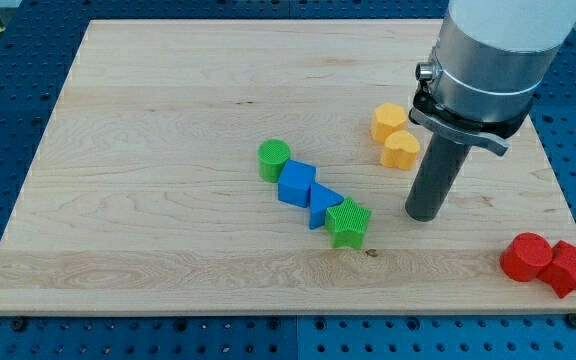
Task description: Move the yellow heart bottom diagonally to the yellow hexagon
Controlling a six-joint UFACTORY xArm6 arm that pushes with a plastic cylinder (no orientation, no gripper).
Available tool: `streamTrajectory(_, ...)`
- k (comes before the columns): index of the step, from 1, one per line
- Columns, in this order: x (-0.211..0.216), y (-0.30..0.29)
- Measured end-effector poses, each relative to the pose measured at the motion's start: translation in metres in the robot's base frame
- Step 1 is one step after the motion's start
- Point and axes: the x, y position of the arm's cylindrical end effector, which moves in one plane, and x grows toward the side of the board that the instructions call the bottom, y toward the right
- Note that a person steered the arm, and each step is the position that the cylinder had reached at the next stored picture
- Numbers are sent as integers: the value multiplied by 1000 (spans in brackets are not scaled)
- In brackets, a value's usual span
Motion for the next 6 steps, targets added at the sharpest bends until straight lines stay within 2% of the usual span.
streamTrajectory(2,-6,-17)
streamTrajectory(4,-37,-17)
streamTrajectory(6,-37,-37)
